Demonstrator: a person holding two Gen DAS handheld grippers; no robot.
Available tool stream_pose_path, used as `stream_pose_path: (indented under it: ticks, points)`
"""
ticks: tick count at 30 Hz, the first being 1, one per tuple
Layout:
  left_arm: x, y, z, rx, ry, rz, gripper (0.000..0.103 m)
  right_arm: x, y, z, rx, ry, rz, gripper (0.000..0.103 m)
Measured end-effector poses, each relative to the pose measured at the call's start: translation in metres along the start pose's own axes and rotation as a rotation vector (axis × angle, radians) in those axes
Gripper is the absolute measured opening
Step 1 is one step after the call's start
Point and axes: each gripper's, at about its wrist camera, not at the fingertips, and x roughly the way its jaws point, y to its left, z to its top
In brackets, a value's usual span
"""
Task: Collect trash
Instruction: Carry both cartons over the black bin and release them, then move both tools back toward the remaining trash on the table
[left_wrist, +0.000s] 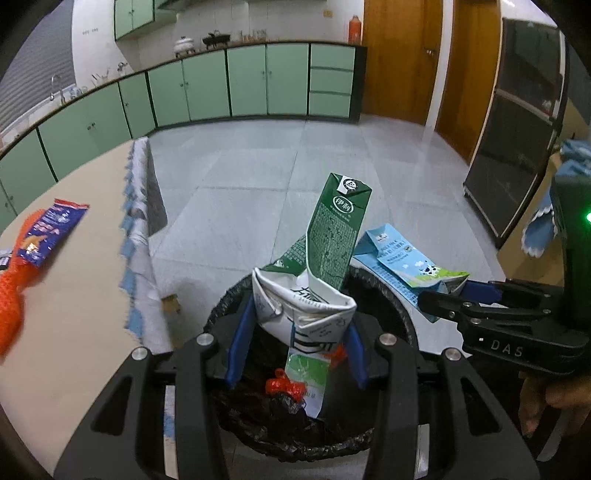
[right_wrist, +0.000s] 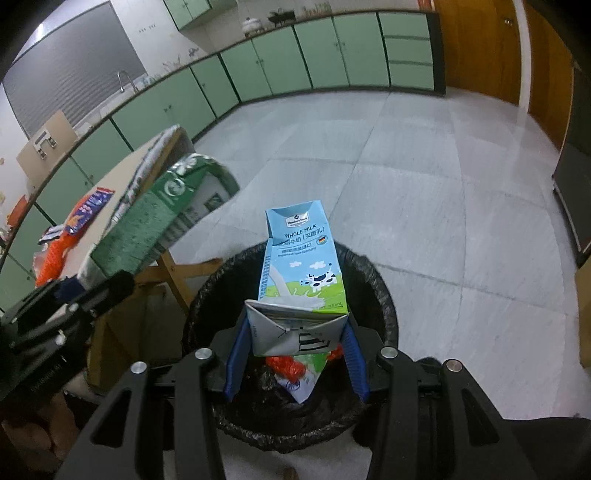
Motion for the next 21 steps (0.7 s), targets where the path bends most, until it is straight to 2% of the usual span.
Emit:
stream_pose_path:
  ticks: [5, 6, 7, 8, 9, 11, 21]
  points:
    - [0.020, 0.001, -0.006, -0.010, 0.073, 0.020, 0.043, 0.017, 0.000, 0.003, 0.001, 0.055, 0.008, 0.046]
    - [0.023, 0.003, -0.007, -0.016, 0.083, 0.023, 0.044, 0.020, -0.002, 0.001, 0.006, 0.068, 0.007, 0.049]
    - [0.025, 0.004, -0.009, -0.024, 0.089, 0.022, 0.044, 0.022, -0.001, 0.002, 0.010, 0.077, 0.004, 0.062]
    - [0.025, 0.005, -0.009, -0.027, 0.086, 0.031, 0.046, 0.023, -0.002, 0.003, 0.015, 0.078, 0.008, 0.068]
    - [0.024, 0.005, -0.008, -0.026, 0.080, 0.039, 0.052, 0.022, -0.003, 0.004, 0.013, 0.072, 0.010, 0.068]
    - [0.022, 0.006, -0.007, -0.025, 0.069, 0.048, 0.057, 0.017, -0.004, 0.005, 0.015, 0.051, 0.010, 0.067]
    - [-0.003, 0.011, -0.007, -0.041, 0.040, 0.050, 0.060, -0.022, -0.010, 0.018, 0.059, -0.076, 0.015, 0.068]
